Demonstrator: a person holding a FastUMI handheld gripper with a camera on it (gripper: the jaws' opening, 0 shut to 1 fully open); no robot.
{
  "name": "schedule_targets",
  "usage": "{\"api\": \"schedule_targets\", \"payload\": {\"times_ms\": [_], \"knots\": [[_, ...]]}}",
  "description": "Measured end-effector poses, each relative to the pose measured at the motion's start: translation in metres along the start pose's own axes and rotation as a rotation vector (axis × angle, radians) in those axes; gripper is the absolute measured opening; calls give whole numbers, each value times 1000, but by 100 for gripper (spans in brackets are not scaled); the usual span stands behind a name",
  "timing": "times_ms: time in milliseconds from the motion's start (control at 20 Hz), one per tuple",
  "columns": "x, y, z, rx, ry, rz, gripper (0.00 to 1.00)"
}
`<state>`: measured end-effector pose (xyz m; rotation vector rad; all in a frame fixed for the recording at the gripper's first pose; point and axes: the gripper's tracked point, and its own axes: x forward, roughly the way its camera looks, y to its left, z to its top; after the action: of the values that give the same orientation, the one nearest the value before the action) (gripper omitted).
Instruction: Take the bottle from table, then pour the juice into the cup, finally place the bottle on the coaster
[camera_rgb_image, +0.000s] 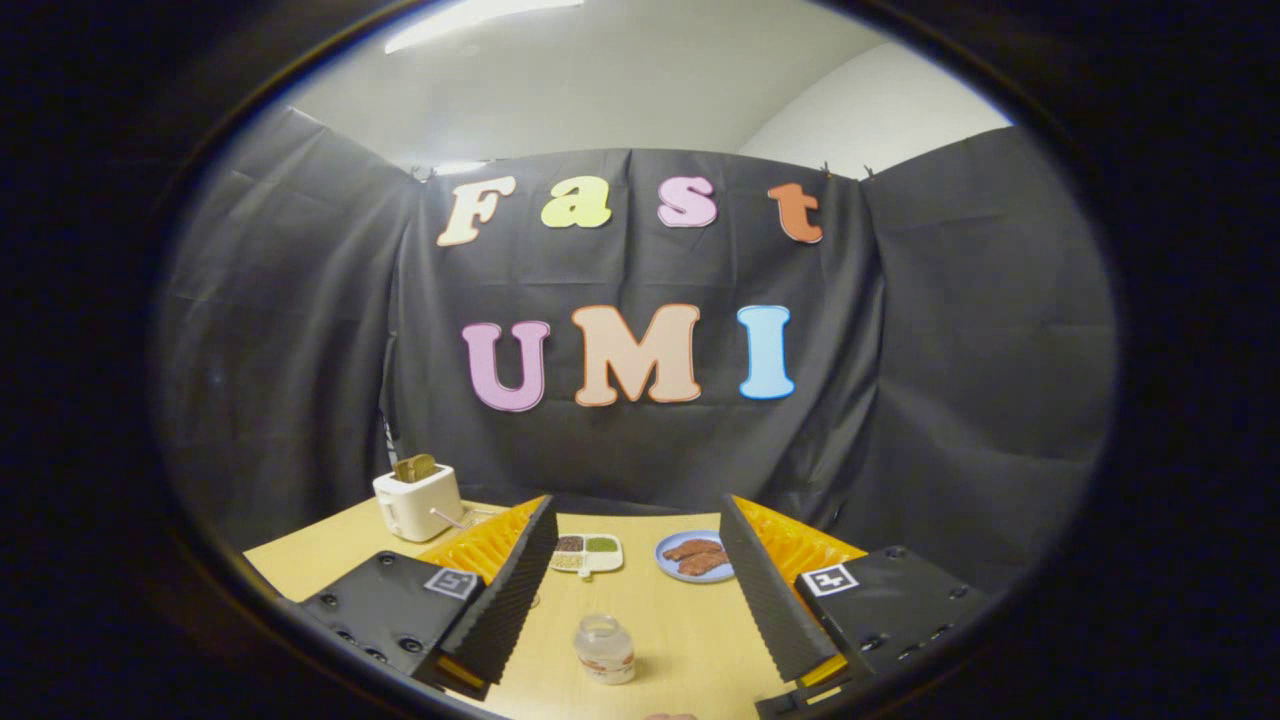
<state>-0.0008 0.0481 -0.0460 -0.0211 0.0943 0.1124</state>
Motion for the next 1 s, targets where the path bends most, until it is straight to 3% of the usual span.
{"api": "schedule_targets", "payload": {"times_ms": [200,750,1000], "knots": [[11,5,-46,-3,87,21,100],[30,25,-222,-60,492,65,100],[40,27,-271,-103,609,69,100]]}}
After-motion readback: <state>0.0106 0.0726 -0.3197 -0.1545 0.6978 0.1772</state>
